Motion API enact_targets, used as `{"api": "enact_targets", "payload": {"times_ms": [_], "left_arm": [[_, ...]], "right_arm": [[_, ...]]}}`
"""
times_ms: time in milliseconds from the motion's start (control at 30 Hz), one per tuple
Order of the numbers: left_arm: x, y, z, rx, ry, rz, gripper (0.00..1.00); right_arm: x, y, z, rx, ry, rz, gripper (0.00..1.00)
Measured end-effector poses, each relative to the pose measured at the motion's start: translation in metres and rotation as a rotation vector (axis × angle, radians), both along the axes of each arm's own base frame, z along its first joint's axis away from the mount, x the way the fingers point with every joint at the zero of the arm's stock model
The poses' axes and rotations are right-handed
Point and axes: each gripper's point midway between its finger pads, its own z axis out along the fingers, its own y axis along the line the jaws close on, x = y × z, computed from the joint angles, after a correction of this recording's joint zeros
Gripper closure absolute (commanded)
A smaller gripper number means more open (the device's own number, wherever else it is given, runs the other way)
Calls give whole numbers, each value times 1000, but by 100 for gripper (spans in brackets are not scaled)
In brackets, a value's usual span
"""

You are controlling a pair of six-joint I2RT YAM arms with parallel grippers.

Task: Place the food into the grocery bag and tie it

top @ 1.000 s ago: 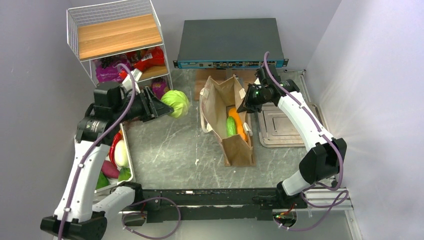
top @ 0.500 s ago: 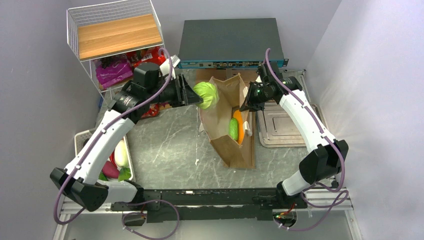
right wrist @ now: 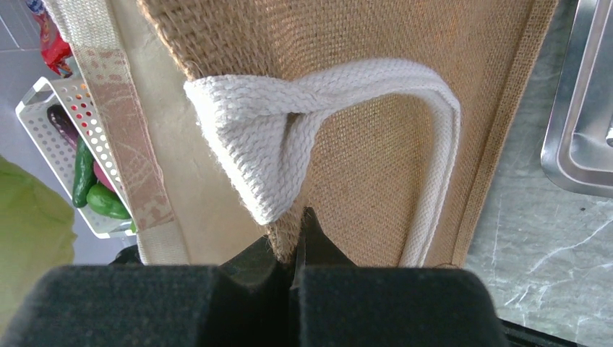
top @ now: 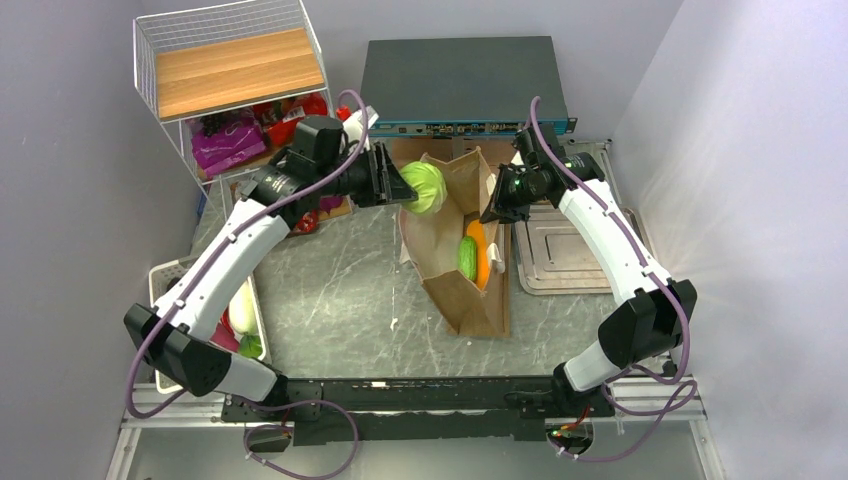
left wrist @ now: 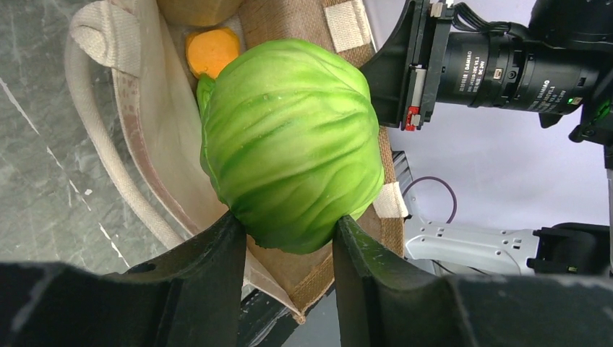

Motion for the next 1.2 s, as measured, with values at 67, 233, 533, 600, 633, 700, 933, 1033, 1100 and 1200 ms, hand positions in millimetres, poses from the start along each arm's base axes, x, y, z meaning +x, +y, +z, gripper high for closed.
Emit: {"api": "enact_targets", "payload": {"times_ms": [67,233,533,600,633,700,933,1033,1100,1200], "left_arm": [[0,-4,-3,5,7,-8,94],[-1,-19,-12,37,30,-33,19],[-8,-26,-18,81,31,-49,1],[-7,-24,-18,89,29,-39,1],[-6,-23,-18,94,30,-33,1],[-6,-19,-20,109,30,-17,1],[-10,-1,-22,174,17,29,1],[-15,11,-16,202,-1,57,1],[-16,19,-11,219,-16,79,1],[-17,32,-5,247,-35,120,1]], "right_arm": [[0,0,0,0,0,0,100],[0,0,0,-1,-1,2,100],[0,0,0,-1,-2,3,100],[0,0,0,0,-4,3,100],[0,0,0,1,-3,4,100],[0,0,0,0,-3,4,100],[0,0,0,1,-3,4,100],[1,0,-1,1,-3,4,100],[0,1,-2,1,-1,4,100],[0,1,-3,2,0,5,100]]}}
